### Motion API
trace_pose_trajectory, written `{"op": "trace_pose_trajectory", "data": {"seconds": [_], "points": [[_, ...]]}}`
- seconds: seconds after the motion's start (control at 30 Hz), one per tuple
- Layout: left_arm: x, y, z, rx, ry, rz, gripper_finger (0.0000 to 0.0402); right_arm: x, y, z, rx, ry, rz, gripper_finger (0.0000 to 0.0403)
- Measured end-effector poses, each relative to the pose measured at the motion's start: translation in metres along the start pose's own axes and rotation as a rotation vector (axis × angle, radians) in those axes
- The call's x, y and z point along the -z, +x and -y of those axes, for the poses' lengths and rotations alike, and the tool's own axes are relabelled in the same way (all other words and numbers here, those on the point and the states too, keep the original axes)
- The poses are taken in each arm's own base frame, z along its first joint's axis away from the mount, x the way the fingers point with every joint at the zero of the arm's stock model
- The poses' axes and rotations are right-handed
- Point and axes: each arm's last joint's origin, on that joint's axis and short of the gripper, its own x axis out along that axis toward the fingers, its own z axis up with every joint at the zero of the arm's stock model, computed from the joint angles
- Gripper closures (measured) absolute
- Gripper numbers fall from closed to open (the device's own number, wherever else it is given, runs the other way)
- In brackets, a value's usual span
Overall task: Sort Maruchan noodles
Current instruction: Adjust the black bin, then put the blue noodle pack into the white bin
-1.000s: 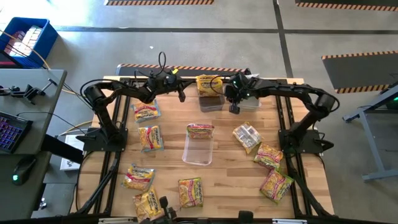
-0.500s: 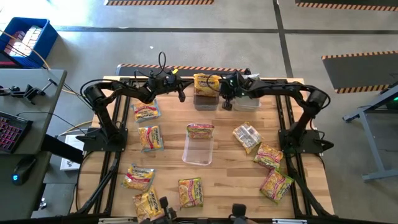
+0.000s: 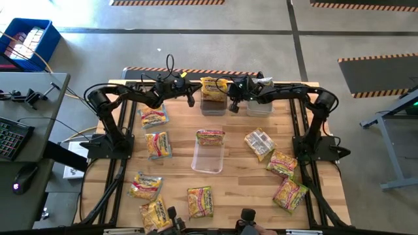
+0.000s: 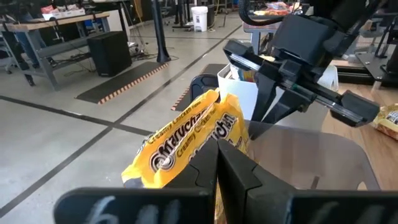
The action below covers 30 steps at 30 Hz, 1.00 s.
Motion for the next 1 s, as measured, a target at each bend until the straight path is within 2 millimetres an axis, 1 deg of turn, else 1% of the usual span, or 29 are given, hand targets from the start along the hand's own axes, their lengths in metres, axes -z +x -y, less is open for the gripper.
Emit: {"op": "trace_pose_trajectory", "data": {"seconds": [0.17, 0.23, 0.33, 0.43, 0.53, 0.63, 0.77, 0.93, 1.0], "points": [[-0.009, -0.004, 0.000, -0.004, 0.010, 0.025, 0.0401, -0.003, -0.001, 0.002, 0.031, -0.002, -0.021, 0.0403], [-0.013, -0.007, 0.001, -0.004, 0.020, 0.040, 0.0401, -0.007, -0.006, 0.004, 0.052, -0.014, -0.027, 0.0403], [-0.017, -0.013, 0.002, -0.005, 0.022, 0.051, 0.0401, -0.015, -0.018, 0.007, 0.091, -0.031, -0.006, 0.0403], [-0.017, -0.020, 0.004, -0.005, 0.020, 0.052, 0.0401, -0.022, -0.036, 0.009, 0.132, -0.058, 0.028, 0.0403], [-0.014, -0.026, 0.007, -0.004, 0.024, 0.042, 0.0401, -0.024, -0.050, 0.008, 0.154, -0.043, 0.079, 0.0403], [-0.009, -0.031, 0.009, -0.003, 0.021, 0.034, 0.0401, -0.019, -0.060, 0.002, 0.167, -0.005, 0.164, 0.0403], [-0.005, -0.035, 0.013, 0.000, 0.027, 0.049, 0.0401, -0.004, -0.066, -0.014, 0.177, 0.059, 0.284, 0.0403], [-0.004, -0.036, 0.018, 0.017, 0.032, 0.063, 0.0401, 0.010, -0.079, -0.034, 0.166, 0.150, 0.444, 0.0403], [-0.004, -0.035, 0.021, 0.027, 0.034, 0.065, 0.0401, 0.012, -0.085, -0.039, 0.157, 0.184, 0.504, 0.0403]]}}
